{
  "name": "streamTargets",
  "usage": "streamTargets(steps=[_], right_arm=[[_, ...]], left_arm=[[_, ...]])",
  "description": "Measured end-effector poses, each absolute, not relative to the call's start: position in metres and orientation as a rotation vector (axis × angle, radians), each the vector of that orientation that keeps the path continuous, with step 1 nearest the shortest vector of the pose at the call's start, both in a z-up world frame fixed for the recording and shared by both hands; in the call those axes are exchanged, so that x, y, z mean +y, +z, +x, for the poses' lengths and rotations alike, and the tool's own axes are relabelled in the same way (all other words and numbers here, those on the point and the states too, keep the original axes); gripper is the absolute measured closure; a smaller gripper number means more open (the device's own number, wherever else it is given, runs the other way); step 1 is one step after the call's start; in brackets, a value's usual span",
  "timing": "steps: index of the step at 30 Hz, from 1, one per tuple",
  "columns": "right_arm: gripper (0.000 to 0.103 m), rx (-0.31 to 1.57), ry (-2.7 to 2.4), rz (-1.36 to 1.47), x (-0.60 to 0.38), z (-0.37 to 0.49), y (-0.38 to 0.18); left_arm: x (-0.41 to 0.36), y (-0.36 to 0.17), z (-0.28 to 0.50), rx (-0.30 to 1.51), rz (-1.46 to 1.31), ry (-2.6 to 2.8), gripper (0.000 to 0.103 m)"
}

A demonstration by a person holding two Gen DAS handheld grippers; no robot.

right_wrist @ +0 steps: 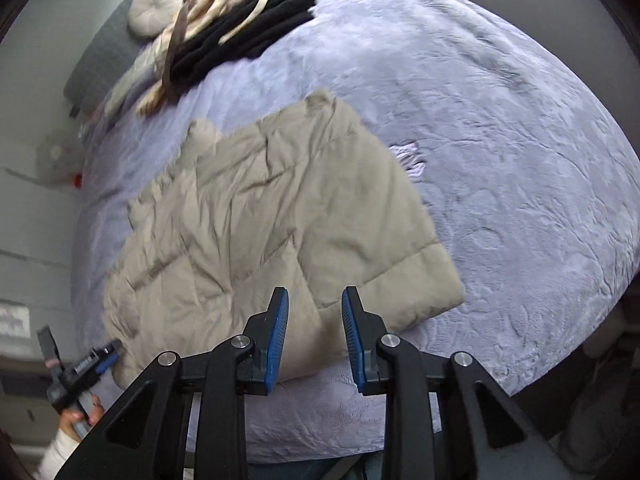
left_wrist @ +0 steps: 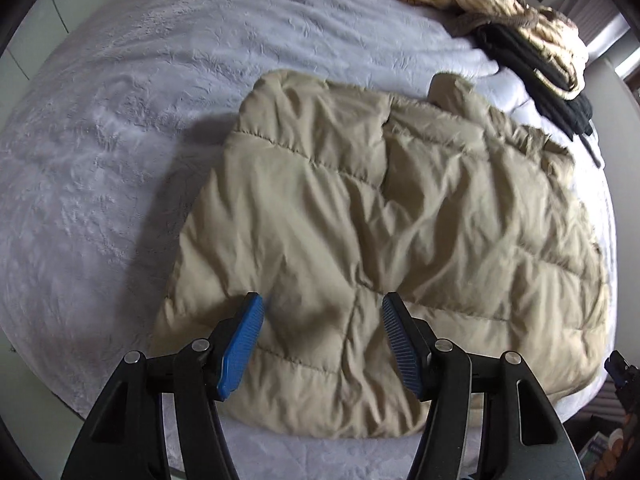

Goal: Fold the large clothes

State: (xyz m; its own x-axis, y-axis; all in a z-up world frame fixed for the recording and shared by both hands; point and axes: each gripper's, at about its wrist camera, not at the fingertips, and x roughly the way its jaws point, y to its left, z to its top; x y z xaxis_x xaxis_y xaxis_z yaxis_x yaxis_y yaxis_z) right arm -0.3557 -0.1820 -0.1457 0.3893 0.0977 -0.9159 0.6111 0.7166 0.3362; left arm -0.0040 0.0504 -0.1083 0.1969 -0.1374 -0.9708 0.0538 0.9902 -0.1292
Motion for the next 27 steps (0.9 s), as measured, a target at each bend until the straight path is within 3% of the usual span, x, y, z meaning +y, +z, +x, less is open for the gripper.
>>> streamTargets(steps=[7, 14, 20, 21, 23, 27], right_arm=[[0.073, 1.288, -0.421, 0.737, -0.181, -0.334, -0.185], [0.072, 1.271, -0.445, 0.660, -0.172, -0.322, -0.152], [0.064, 1.240, -0.382, 0.626, -0.144, -0.291, -0.130], [0.063, 1.241, -0.370, 0.622, -0.138, -0.285, -0.130], [0.061, 1.245, -0.345, 0.614, -0.125, -0.275, -0.129], [0.058, 1.262, -0.324, 0.606, -0.098, -0.261, -0.136]], left_arm=[[0.055, -0.133, 0.004, 1.383, -0.044, -0.110, 0.040], [0.061, -0.117, 0.006, 1.367, -0.023, -0.126, 0.040], [0.066, -0.108, 0.012, 1.362, 0.019, -0.145, 0.039], [0.067, -0.107, 0.014, 1.362, 0.019, -0.151, 0.036], [0.071, -0.106, 0.017, 1.361, 0.018, -0.153, 0.002], [0.074, -0.104, 0.020, 1.344, 0.030, -0.165, 0.001]])
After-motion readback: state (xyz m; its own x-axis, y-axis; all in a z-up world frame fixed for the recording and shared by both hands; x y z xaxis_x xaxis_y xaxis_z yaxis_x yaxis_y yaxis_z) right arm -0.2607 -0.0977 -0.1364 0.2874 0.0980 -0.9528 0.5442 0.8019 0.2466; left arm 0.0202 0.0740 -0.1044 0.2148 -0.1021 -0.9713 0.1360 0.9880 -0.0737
